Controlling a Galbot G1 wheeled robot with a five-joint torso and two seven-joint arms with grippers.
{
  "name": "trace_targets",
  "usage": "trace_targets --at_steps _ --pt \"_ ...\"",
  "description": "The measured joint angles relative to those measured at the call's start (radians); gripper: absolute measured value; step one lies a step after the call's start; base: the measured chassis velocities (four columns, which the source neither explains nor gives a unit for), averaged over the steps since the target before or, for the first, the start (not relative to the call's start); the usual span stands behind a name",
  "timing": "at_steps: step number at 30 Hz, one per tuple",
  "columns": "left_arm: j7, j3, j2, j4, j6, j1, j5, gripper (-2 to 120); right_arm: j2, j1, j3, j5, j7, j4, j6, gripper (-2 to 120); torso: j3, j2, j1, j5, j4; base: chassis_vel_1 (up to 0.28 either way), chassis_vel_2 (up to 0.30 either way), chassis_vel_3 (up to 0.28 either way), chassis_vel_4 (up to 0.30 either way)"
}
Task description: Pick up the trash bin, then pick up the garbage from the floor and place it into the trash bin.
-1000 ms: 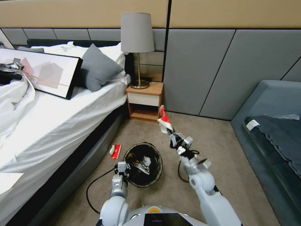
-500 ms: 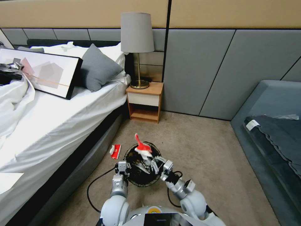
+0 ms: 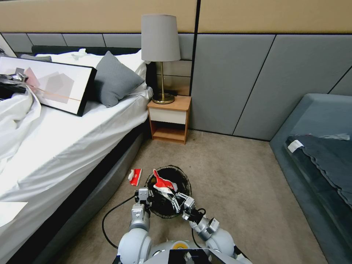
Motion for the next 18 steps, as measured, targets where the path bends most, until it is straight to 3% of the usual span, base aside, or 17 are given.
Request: trace_targets --at_steps 4,18 --pt "0.000 0.000 -0.001 0.000 0.000 0.000 0.000 1 0.000 0.005 0.004 -0.007 -0.002 -0.006 0.000 3 0.000 0.000 0.000 0.0000 0.0000 0.000 0.000 0.000 0.000" --pt "0.000 -0.002 -0.003 0.003 0.000 -0.004 0.000 1 0.000 0.002 0.008 -0.011 -0.009 -0.011 0.009 59 0.000 0.000 0.000 0.0000 0.0000 0.000 0.000 0.000 0.000"
